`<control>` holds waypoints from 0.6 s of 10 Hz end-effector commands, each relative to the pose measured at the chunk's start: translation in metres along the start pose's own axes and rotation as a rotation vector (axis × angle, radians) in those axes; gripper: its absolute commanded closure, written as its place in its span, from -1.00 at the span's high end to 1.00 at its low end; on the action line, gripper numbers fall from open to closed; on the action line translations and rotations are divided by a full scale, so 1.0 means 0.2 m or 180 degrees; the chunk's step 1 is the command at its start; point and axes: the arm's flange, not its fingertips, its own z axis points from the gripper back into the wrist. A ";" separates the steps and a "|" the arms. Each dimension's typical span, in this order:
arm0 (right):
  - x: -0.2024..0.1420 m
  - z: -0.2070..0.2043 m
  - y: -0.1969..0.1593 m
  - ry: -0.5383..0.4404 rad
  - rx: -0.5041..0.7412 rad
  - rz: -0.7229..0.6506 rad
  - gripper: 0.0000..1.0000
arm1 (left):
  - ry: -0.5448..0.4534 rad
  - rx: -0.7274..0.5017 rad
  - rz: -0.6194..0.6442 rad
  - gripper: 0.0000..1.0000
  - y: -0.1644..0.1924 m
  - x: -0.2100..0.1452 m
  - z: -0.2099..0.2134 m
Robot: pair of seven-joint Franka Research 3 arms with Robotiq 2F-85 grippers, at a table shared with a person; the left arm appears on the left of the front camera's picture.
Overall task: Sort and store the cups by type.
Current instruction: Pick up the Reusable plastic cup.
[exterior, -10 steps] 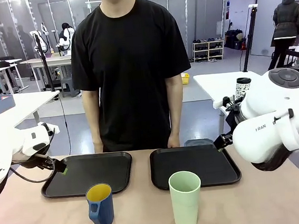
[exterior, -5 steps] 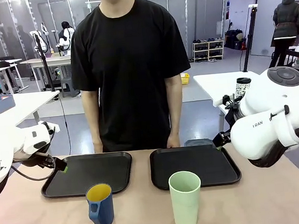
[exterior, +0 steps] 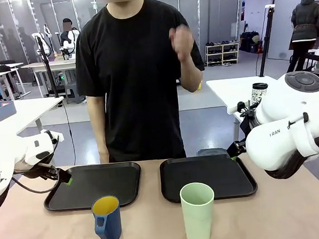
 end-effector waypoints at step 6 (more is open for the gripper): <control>-0.01 0.00 0.00 0.0003 -0.0005 0.0009 1.00 | -0.0004 0.0004 -0.0005 1.00 0.00 0.00 0.00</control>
